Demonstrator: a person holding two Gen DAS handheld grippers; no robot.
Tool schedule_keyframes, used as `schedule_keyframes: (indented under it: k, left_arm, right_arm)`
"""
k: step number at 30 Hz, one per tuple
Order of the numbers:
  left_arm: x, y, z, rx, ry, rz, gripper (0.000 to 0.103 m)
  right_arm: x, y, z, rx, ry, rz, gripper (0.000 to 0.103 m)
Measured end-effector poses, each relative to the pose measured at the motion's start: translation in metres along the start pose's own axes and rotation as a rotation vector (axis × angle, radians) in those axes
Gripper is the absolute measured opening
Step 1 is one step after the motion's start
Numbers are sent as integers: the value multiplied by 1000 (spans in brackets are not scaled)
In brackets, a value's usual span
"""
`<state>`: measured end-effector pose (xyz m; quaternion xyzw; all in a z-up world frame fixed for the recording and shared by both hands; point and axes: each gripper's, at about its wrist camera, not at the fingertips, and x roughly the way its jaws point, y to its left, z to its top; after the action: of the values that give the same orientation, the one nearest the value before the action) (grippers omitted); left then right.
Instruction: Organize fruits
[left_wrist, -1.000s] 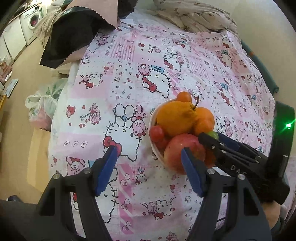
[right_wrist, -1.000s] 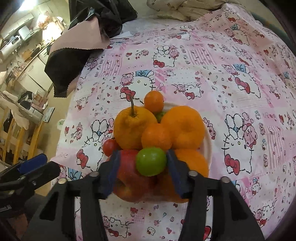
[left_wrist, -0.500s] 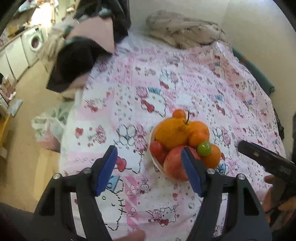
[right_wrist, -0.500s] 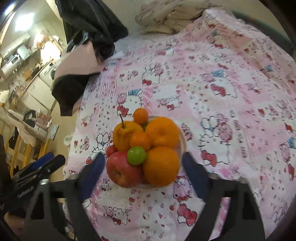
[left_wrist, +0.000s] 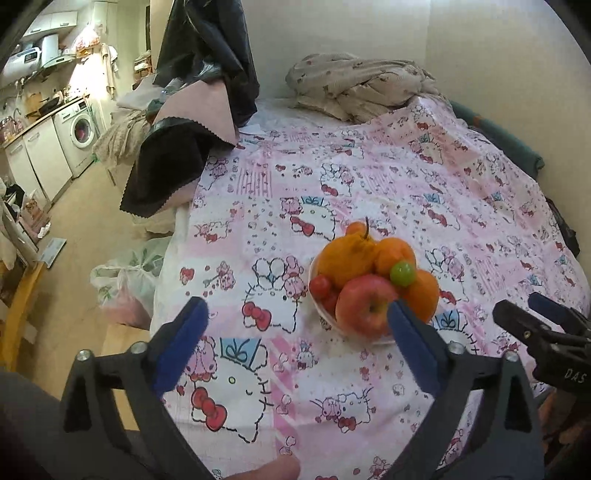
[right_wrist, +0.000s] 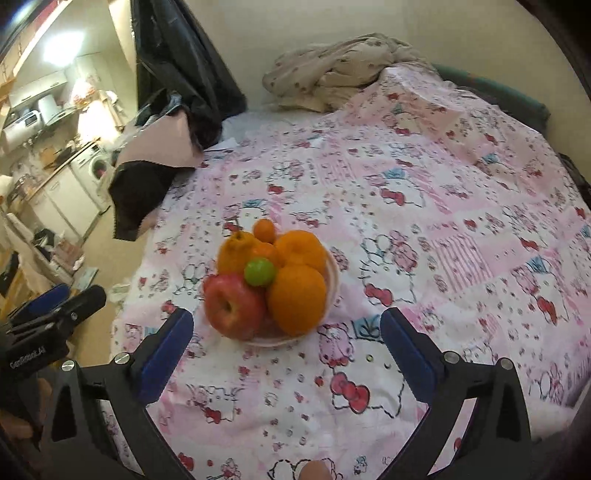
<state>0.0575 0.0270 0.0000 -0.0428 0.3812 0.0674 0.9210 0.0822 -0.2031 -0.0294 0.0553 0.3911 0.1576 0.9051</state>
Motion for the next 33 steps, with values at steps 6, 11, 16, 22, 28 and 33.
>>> schedule_keyframes:
  k: [6, 11, 16, 22, 28, 33]
  left_arm:
    - [-1, -6, -2, 0, -45, 4, 103]
    - [-5, -11, -2, 26, -78, 20, 103]
    - [-5, -11, -3, 29, -81, 18, 103]
    - [-3, -13, -2, 18, -73, 17, 103]
    - [-2, -12, -2, 16, -71, 15, 103]
    - [-2, -14, -3, 18, -72, 16, 103]
  right_arm:
    - [-5, 4, 0, -26, -63, -47, 103]
    - [-8, 2, 3, -24, -84, -63, 103]
    - [-11, 2, 4, -18, -97, -69, 103]
    - [-12, 3, 5, -29, -103, -87, 103]
    - [-10, 2, 5, -25, -102, -89, 103]
    - [-11, 4, 4, -37, -108, -96, 103]
